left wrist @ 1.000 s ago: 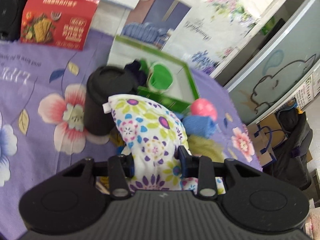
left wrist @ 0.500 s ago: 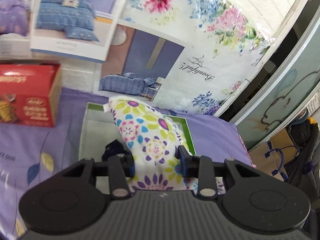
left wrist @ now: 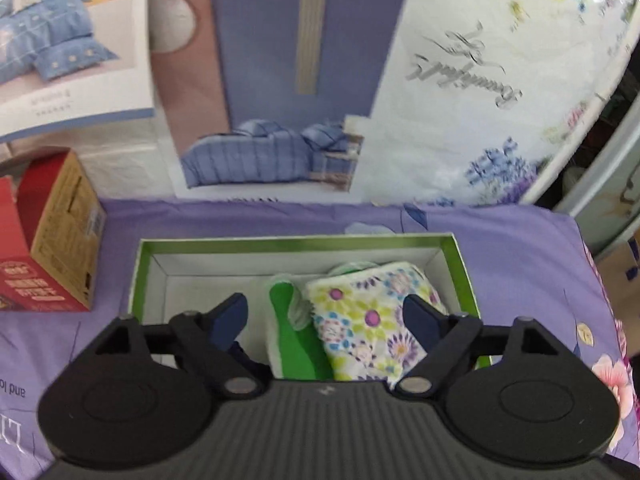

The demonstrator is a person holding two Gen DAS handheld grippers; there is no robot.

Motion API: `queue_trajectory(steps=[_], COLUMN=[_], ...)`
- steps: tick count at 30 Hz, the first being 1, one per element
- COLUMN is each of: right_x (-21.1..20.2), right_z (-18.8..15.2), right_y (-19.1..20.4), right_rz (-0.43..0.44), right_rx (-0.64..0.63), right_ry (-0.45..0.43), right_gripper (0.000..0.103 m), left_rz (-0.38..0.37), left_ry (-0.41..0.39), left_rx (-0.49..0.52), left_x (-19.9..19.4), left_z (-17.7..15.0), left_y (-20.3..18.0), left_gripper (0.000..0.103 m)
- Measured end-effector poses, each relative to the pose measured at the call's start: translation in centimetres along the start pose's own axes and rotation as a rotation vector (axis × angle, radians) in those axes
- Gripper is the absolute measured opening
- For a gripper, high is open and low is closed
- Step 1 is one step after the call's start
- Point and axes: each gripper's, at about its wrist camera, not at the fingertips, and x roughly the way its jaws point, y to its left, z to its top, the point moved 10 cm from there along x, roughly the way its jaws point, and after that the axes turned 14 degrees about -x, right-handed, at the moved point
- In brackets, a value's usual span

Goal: Organize soft objects
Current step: 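Lower the floral mitt into the box beside the green mitt, release, then grasp the olive mesh bath sponge with both tools and lift it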

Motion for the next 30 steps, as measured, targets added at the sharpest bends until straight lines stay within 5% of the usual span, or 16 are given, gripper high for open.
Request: queue_trajectory(steps=[4, 10, 17, 30], right_x=[-0.9, -4.9, -11.9, -15.8], right_z=[0.4, 0.2, -3.2, -12.1], right_y=[-0.7, 0.2, 3.4, 9.7], right_rz=[-0.002, -0.005, 0.000, -0.023], right_rx=[0.022, 0.044, 0.113, 0.209], right_ry=[-0.034, -0.117, -0.237, -0.207], right_gripper=[0.025, 0.026, 0.027, 0.030], left_rz=[-0.008, 0.009, 0.013, 0.048], left_ry=[-0.035, -0.135, -0.219, -0.232], left_rx=[-0.021, 0.075, 0.126, 0.093], left_x=[-1.8, -7.2, -14.6, -19.5], left_z=[0.6, -1.7, -9.1, -20.4], left_y=[0.3, -0.1, 1.9, 7.3], left_gripper=[0.102, 0.102, 0.102, 0.102])
